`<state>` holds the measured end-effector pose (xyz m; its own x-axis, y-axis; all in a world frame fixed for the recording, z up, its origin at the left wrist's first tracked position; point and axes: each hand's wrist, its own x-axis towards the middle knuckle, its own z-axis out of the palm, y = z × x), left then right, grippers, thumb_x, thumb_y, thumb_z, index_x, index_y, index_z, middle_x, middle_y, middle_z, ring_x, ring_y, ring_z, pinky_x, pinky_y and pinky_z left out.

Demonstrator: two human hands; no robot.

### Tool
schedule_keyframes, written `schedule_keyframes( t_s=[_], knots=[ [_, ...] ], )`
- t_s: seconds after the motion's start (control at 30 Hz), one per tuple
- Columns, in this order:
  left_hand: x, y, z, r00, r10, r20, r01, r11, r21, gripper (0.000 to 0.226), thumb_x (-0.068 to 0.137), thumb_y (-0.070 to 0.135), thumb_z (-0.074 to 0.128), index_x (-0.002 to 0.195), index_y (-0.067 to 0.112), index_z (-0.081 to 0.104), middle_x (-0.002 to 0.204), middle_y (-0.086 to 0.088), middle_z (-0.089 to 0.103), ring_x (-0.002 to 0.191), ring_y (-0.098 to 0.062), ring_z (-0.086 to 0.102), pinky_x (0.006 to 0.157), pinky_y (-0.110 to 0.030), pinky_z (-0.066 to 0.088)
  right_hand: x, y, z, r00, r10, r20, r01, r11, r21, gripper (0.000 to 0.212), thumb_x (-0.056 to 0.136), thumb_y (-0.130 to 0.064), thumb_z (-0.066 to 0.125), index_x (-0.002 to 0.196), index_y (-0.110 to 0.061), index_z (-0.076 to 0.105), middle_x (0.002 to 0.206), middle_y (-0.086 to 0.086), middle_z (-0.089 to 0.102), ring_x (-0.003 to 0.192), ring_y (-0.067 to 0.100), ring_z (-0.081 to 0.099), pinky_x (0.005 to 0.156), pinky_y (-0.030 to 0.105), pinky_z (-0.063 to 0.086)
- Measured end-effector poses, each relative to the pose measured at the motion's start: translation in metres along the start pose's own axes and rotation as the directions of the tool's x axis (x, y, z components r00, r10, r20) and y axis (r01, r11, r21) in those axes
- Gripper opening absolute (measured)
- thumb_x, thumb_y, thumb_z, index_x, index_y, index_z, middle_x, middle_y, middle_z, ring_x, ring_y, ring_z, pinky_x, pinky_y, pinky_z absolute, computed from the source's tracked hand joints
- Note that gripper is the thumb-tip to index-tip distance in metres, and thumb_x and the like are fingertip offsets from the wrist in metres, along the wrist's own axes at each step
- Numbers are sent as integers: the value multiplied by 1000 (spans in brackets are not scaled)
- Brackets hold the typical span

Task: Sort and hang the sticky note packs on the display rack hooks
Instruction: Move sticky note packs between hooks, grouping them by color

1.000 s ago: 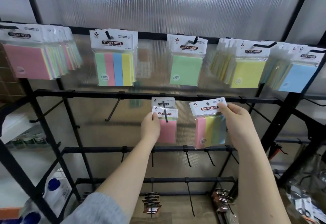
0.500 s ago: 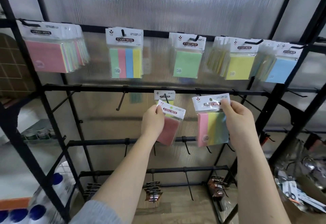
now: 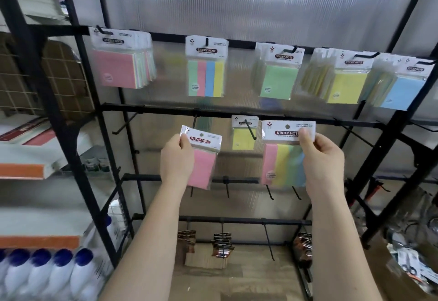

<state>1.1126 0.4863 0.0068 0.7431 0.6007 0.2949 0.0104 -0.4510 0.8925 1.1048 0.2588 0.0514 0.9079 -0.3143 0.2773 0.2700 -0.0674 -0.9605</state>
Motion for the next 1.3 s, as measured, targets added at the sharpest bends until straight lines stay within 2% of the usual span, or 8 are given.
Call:
schedule_keyframes(
  t_s=[0.2,0.33,0.47,0.6,0.83,0.9,1.03,1.3],
  knots=[
    [12,-1,-46,991,-13,-136,15,1000,12,38,102,25,30,67,14,40,70,7,50,64,-12,46,52,-27,33,-4,-9,36,999,-31,21,31,999,28,25,91,-33,62,68,-25,64,58,-14,55,57,5,47,58,22,38],
    [24,3,-66,976,26,-216,-23,1000,15,39,102,26,30,67,11,40,69,0,49,62,-14,46,54,-30,35,4,-20,66,997,-61,42,56,993,103,18,89,-30,66,74,-21,68,64,-11,60,60,5,50,61,23,41],
    [38,4,-81,957,37,-287,-42,999,-9,38,102,30,31,89,2,54,82,-5,59,77,-21,57,68,-40,48,16,-34,100,989,-127,71,112,976,187,17,86,-27,70,69,-23,68,59,-15,60,61,4,50,62,22,43],
    [55,8,-91,942,52,-330,-45,999,29,33,103,30,30,93,7,53,76,10,50,69,-3,50,56,-19,40,29,-50,135,976,-182,118,148,956,253,15,84,-27,72,70,-23,68,63,-16,64,57,-4,53,56,13,42],
    [90,20,-94,913,119,-390,-120,993,24,35,102,29,31,92,4,53,81,10,54,67,-1,52,48,-5,38,61,-70,178,962,-258,89,216,917,335,16,83,-23,74,68,-21,68,66,-9,66,63,1,58,62,16,47],
    [100,22,-94,906,129,-403,-134,991,15,33,102,31,31,93,7,52,85,11,55,69,-1,54,52,-9,40,69,-73,186,965,-252,78,212,915,342,16,82,-22,74,68,-23,68,66,-11,67,62,-1,59,62,15,48],
    [117,27,-94,888,150,-436,-159,987,15,29,102,32,31,93,11,50,94,6,56,69,-3,54,50,-7,38,78,-73,195,967,-247,70,215,928,304,19,82,-24,74,64,-22,66,60,-12,62,54,1,50,54,16,42],
    [140,26,-92,870,165,-465,-210,977,-45,30,102,30,32,87,10,49,78,17,53,66,-1,55,47,-2,39,85,-66,208,971,-237,27,220,935,279,38,81,-18,69,52,-23,46,38,-16,35,40,3,28,43,11,25]
  ],
)
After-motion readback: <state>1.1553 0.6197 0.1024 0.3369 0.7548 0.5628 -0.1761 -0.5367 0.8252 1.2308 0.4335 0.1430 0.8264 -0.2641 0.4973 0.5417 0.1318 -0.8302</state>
